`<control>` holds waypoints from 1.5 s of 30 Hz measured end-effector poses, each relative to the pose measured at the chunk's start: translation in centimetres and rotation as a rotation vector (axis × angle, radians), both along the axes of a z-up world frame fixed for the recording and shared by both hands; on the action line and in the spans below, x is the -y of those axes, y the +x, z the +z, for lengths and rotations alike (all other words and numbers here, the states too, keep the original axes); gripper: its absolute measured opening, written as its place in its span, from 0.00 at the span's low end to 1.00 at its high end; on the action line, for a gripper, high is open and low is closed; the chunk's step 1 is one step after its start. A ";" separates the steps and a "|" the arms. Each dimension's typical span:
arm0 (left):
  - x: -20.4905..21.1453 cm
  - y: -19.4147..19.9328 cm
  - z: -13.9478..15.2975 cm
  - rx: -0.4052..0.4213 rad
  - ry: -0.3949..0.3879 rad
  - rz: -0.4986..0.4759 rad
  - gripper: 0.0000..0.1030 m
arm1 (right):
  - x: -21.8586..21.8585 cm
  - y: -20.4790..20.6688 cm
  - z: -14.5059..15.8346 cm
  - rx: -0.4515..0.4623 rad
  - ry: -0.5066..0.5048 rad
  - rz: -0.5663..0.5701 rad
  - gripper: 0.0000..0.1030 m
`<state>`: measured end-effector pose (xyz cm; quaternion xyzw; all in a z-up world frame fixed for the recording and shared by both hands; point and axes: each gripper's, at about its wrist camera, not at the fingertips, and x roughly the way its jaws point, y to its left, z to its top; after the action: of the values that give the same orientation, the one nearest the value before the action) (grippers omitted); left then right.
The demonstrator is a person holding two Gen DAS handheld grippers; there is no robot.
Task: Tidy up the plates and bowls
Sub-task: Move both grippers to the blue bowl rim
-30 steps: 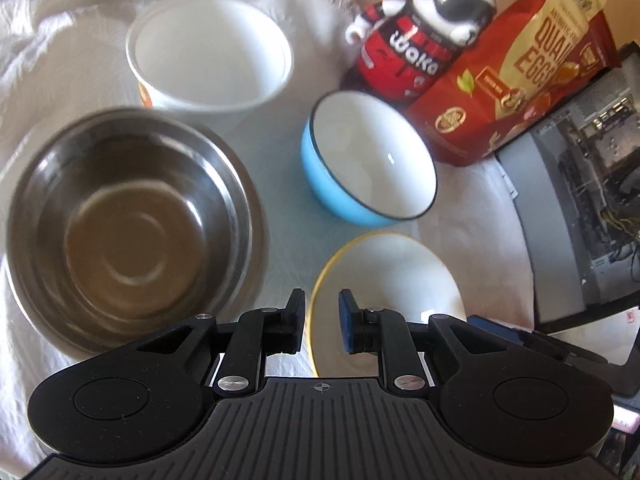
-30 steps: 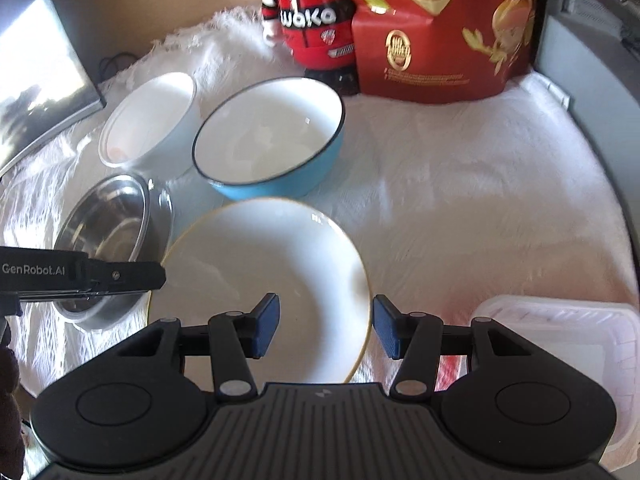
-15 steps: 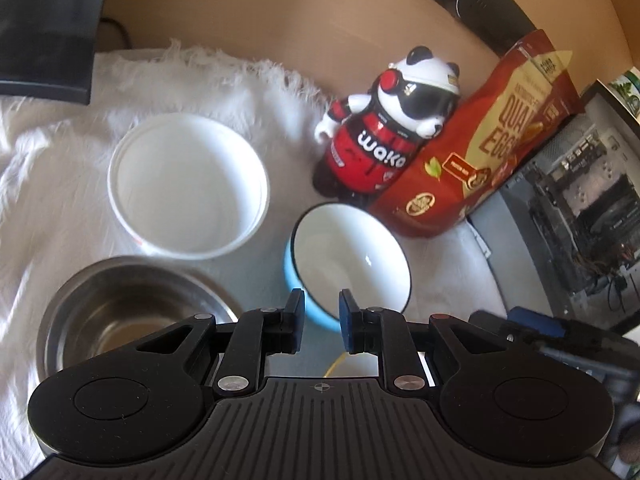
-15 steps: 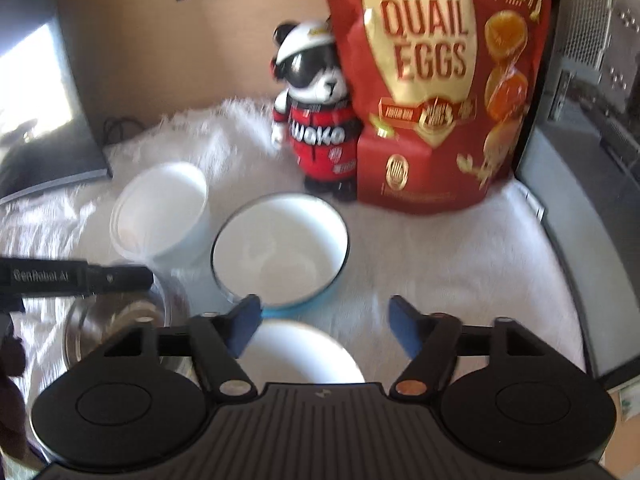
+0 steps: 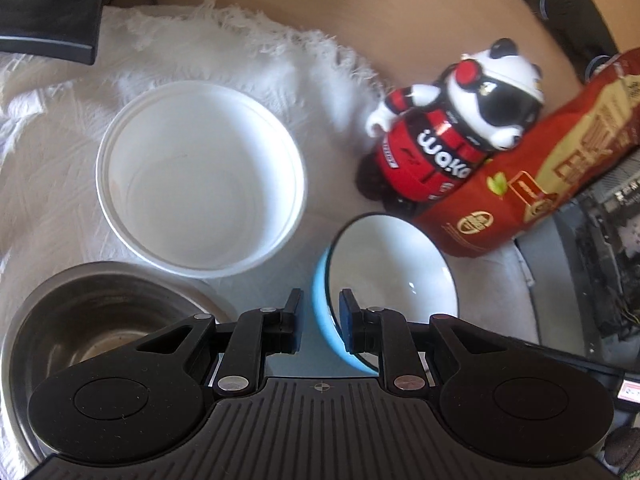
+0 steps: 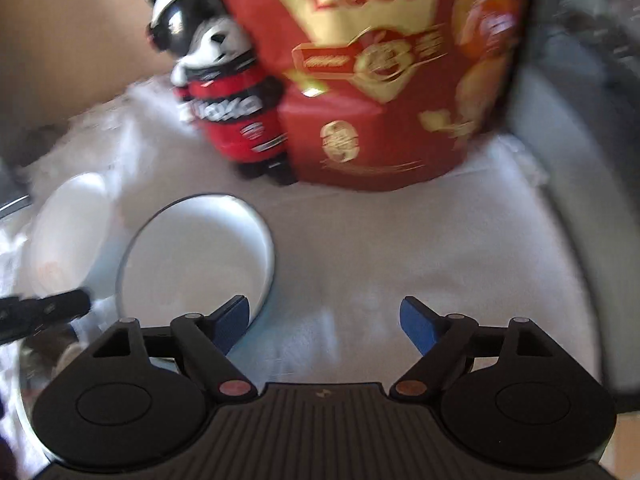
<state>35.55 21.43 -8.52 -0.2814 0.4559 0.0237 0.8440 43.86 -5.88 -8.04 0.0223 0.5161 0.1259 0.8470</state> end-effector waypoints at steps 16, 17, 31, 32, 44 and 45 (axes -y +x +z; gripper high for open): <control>2.3 5.4 -3.4 -0.116 0.054 -0.051 0.23 | -4.1 4.2 -3.9 -0.053 0.097 0.089 0.53; 2.3 5.6 -3.6 -0.121 0.053 -0.055 0.25 | -4.4 4.4 -4.3 -0.070 0.096 0.101 0.48; 4.0 6.6 -4.1 -0.148 0.070 -0.118 0.28 | -2.3 3.0 -3.7 -0.117 0.122 0.100 0.33; 4.0 6.8 -4.3 -0.152 0.066 -0.121 0.28 | -2.0 3.1 -3.8 -0.122 0.132 0.097 0.33; 4.0 8.8 -7.0 -0.216 0.017 -0.146 0.27 | -3.3 4.6 -6.4 -0.182 0.135 0.084 0.36; 4.0 8.9 -7.0 -0.215 0.021 -0.147 0.28 | -3.4 4.7 -6.7 -0.189 0.135 0.084 0.36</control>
<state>44.44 17.38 -15.55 -0.2341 0.5629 -0.0034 0.7926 48.59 -2.46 -14.74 0.0696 0.5845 0.1931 0.7850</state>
